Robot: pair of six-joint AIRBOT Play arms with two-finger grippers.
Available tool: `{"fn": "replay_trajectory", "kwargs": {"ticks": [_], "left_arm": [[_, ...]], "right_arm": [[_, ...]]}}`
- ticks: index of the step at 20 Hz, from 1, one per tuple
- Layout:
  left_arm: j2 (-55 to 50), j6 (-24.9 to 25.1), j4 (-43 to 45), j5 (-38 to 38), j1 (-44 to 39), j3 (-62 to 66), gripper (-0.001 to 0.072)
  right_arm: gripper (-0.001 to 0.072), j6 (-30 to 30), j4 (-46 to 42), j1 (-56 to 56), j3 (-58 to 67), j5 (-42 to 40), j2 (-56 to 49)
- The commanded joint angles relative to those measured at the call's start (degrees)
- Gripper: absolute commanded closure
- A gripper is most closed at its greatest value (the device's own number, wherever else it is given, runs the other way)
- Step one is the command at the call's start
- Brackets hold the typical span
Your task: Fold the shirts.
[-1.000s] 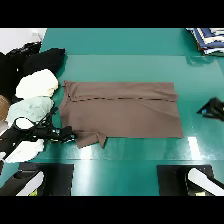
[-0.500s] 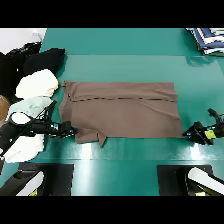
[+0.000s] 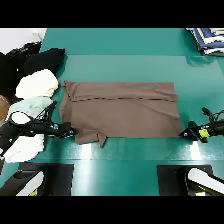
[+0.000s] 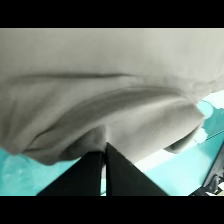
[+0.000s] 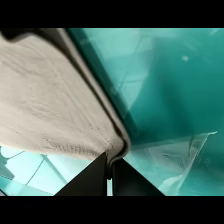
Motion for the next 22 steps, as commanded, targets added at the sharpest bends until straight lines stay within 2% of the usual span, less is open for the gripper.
{"fn": "replay_trajectory", "kwargs": {"ticks": [1,3,7,10,12,15,20,22], "left_arm": [[0.1,0.2,2.8,-3.8,0.0,0.4,0.0686],[3.6,0.9,4.9,-7.9,0.0,1.2,0.0687],[15.9,-5.3,7.6,-16.9,0.0,3.2,0.0686],[18.3,-6.6,7.5,-20.5,0.0,9.3,0.0686],[18.2,-6.5,7.7,-15.5,0.0,13.2,0.0686],[16.6,-6.3,7.9,-4.9,0.0,14.7,0.0686],[0.2,-1.4,7.3,4.2,0.0,15.3,0.0685],[-8.9,-1.4,7.2,7.9,0.0,18.6,0.0685]], "right_arm": [[0.0698,-1.0,-0.1,0.1,0.0,1.7,2.7],[0.0698,-0.9,-2.0,0.1,0.0,4.2,7.8],[0.0698,0.2,-4.5,-0.2,0.1,12.1,18.2],[0.0698,2.4,-4.5,-0.3,4.1,13.2,23.3],[0.0698,4.3,-4.4,0.8,9.0,13.2,22.9],[0.0698,4.5,-4.1,6.5,16.1,11.0,16.7],[0.0698,6.7,-4.1,15.3,28.0,5.2,1.0],[0.0698,7.5,-4.0,17.4,33.0,4.0,-5.0]]}}
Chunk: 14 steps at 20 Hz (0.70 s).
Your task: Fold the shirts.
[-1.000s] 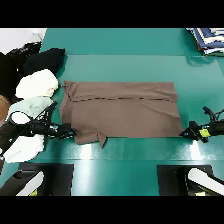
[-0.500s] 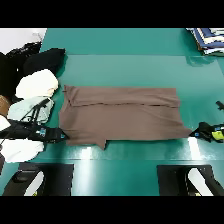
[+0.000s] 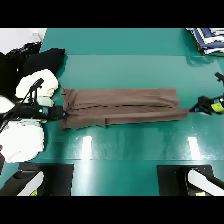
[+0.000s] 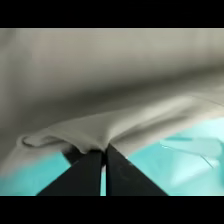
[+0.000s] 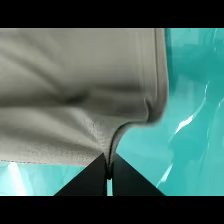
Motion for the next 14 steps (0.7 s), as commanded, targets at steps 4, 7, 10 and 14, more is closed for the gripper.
{"fn": "replay_trajectory", "kwargs": {"ticks": [4,7,10,14], "left_arm": [[-25.5,1.8,-1.7,7.6,0.0,16.0,0.0684],[-32.9,2.0,-1.7,7.6,0.0,25.1,0.0685],[-37.3,3.2,-1.7,7.9,0.0,31.1,0.0684],[-38.7,4.1,-2.1,10.4,0.0,33.3,0.0644]], "right_arm": [[0.0698,2.7,0.1,6.4,16.7,-2.5,-17.7],[0.0698,3.6,0.1,6.9,23.4,-2.1,-23.3],[0.0697,4.2,0.2,6.9,29.5,-0.1,-28.5],[0.0465,4.1,6.4,6.4,34.5,0.0,-34.0]]}}
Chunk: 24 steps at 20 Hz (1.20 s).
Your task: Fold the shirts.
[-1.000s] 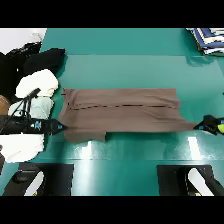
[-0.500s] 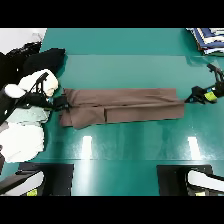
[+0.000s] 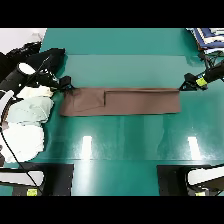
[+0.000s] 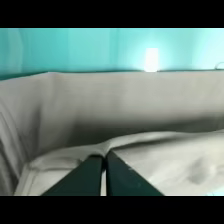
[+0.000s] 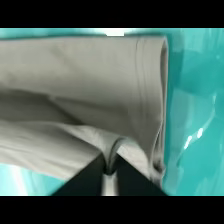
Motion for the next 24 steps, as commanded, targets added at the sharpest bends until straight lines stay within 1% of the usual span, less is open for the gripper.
{"fn": "replay_trajectory", "kwargs": {"ticks": [1,2,3,4,6,7,8,9,10,11,13,15,16,17,20,21,22,23,24], "left_arm": [[-2.0,0.6,-1.0,1.8,0.0,2.6,0.0356],[-2.0,0.6,-1.3,1.4,0.0,2.6,0.0170],[-2.0,0.6,-1.4,0.5,0.0,2.8,0.0166],[-2.0,0.6,-1.4,-1.2,0.0,3.5,0.0162],[-1.7,0.6,-1.3,-4.9,0.0,5.4,0.0174],[-1.6,0.7,-1.5,-7.0,0.0,6.3,0.0384],[-1.6,0.9,-1.7,-8.8,0.0,7.2,0.0626],[-1.6,1.9,-2.8,-10.1,-0.1,7.4,0.0683],[-1.7,2.7,-4.3,-11.3,-0.4,7.4,0.0683],[-1.7,2.6,-4.4,-12.1,-1.1,7.4,0.0683],[-1.7,2.6,-4.2,-12.4,-3.9,7.4,0.0683],[-1.7,2.5,-4.1,-10.7,-7.6,7.4,0.0684],[-1.7,2.5,-3.9,-9.2,-9.8,7.4,0.0684],[-1.7,2.1,-3.9,-7.4,-11.8,7.4,0.0684],[-1.8,1.7,-3.5,-1.6,-16.3,7.5,0.0685],[-2.4,0.7,-2.9,0.0,-17.6,8.1,0.0685],[-3.7,0.3,-1.9,0.5,-18.7,9.2,0.0685],[-5.6,-1.0,-1.0,-0.1,-19.9,11.1,0.0685],[-7.7,-1.2,-1.0,-1.2,-21.0,13.2,0.0685]], "right_arm": [[0.0456,0.1,5.8,-0.9,4.8,0.4,-5.0],[0.0440,-0.5,8.0,-1.5,5.8,0.5,-5.8],[0.0383,-1.4,9.7,-2.1,6.3,0.9,-6.1],[0.0296,-2.0,10.4,-3.3,6.3,1.3,-6.1],[0.0251,-4.0,10.3,-5.6,6.2,4.9,-6.1],[0.0251,-4.5,10.3,-6.9,5.5,6.6,-6.1],[0.0250,-5.5,10.4,-8.3,4.3,8.2,-6.1],[0.0209,-6.5,10.3,-9.6,2.5,9.0,-6.1],[0.0134,-6.5,10.4,-10.9,0.3,8.9,-6.1],[0.0090,-6.8,10.4,-12.0,-2.1,8.1,-6.1],[0.0089,-8.0,12.7,-13.4,-6.6,6.4,-7.0],[0.0092,-9.2,15.0,-13.3,-9.6,6.4,-8.9],[0.0126,-10.1,15.9,-12.7,-10.6,6.1,-9.9],[0.0138,-11.0,15.9,-11.7,-11.0,5.6,-10.7],[0.0143,-12.3,16.0,-8.1,-11.0,4.0,-11.8],[0.0235,-13.7,16.0,-6.9,-11.0,3.4,-11.7],[0.0356,-14.4,15.9,-6.1,-11.0,2.6,-11.6],[0.0454,-14.8,16.0,-5.5,-11.0,2.4,-11.5],[0.0596,-15.5,16.0,-5.3,-11.0,2.5,-11.3]]}}
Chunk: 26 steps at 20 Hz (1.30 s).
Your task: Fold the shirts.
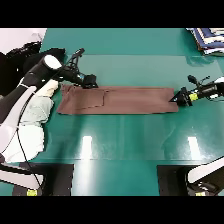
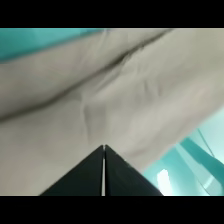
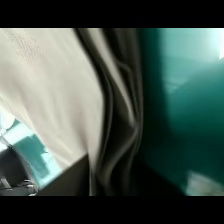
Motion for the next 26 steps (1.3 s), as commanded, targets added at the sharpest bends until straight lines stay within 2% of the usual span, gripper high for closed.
{"fn": "replay_trajectory", "kwargs": {"ticks": [1,5,11,15,22,26], "left_arm": [[-5.6,-2.4,1.5,0.3,-4.9,5.4,0.0685],[-13.4,-5.4,1.5,-0.6,-9.3,13.0,0.0685],[-21.9,-8.1,1.4,-1.0,-14.9,21.1,0.0685],[-24.0,-9.2,1.3,-0.9,-16.2,22.1,0.0685],[-24.1,-9.2,1.5,1.1,-16.2,22.1,0.0684],[-23.5,-8.7,1.5,-3.4,-14.4,24.1,0.0685]], "right_arm": [[0.0696,-3.5,0.3,1.7,-0.3,-1.0,0.6],[0.0699,-3.3,5.1,0.6,0.4,-1.2,9.1],[0.0699,3.9,6.1,7.8,14.4,1.9,18.8],[0.0699,6.8,6.1,15.8,23.6,1.7,19.1],[0.0698,6.9,6.1,27.8,30.8,-2.0,19.0],[0.0699,4.6,6.1,32.3,30.8,-3.7,18.9]]}}
